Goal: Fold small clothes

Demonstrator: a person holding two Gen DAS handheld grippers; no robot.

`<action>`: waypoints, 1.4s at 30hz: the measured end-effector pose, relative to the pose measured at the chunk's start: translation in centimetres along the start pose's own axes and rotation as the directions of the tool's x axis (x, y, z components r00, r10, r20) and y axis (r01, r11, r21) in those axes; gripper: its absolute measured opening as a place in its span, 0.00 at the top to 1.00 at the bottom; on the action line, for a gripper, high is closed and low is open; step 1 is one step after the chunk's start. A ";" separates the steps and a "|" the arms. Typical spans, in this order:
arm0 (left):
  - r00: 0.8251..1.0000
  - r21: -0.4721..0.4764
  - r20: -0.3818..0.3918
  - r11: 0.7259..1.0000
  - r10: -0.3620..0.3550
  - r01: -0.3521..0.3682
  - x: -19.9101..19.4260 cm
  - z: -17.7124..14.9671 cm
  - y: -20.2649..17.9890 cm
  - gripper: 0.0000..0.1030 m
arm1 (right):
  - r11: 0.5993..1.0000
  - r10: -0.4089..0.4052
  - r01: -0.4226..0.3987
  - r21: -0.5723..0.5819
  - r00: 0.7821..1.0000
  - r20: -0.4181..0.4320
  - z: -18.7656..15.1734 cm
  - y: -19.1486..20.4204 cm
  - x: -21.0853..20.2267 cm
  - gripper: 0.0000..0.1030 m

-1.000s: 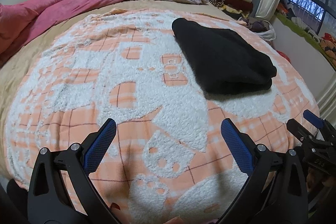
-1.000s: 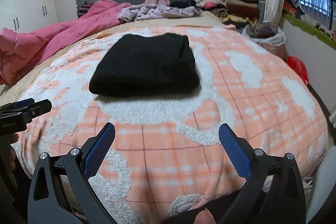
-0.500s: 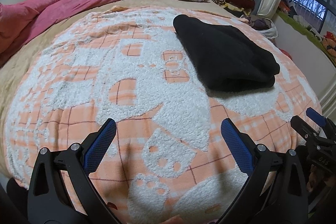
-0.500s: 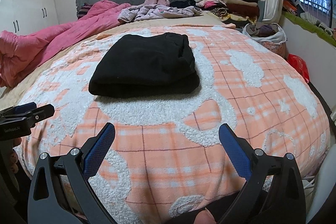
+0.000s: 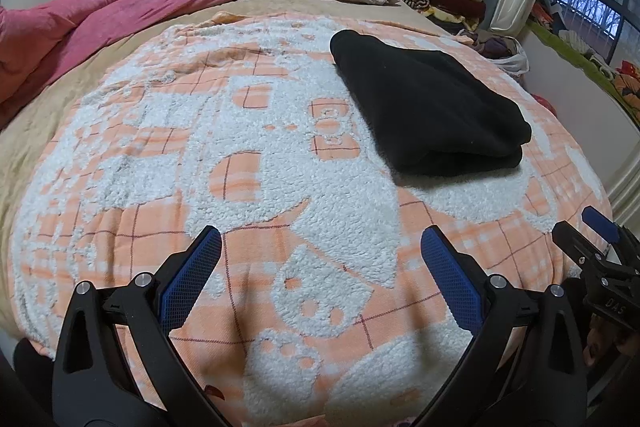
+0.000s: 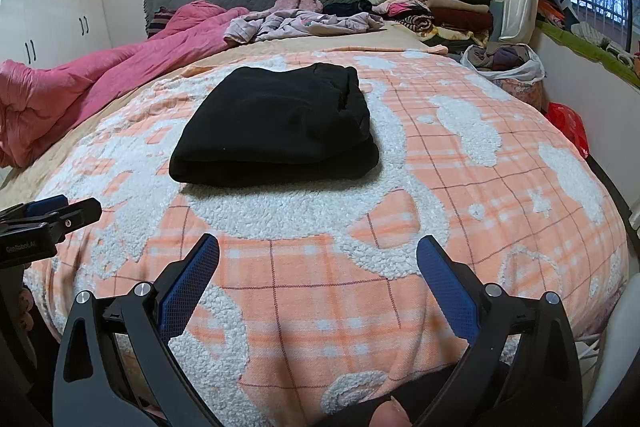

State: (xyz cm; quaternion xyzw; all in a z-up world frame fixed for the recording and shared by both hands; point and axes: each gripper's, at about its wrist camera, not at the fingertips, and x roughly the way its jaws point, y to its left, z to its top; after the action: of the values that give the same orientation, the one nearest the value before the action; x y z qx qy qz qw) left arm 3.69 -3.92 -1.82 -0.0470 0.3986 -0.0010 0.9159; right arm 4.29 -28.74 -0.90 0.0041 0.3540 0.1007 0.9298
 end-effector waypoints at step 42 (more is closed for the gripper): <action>0.997 -0.040 -0.030 0.996 0.078 -0.079 0.4 0.8 3.7 0.09 | 0.961 -0.209 0.197 0.193 0.977 0.042 -0.4 -8.8 -4.1 0.04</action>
State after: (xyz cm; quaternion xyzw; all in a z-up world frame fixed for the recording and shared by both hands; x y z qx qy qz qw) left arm 4.45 -0.17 -1.92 -0.0502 0.4130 0.0426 0.9083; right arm 2.67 -38.20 0.83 0.0585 0.3315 -0.0290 0.9412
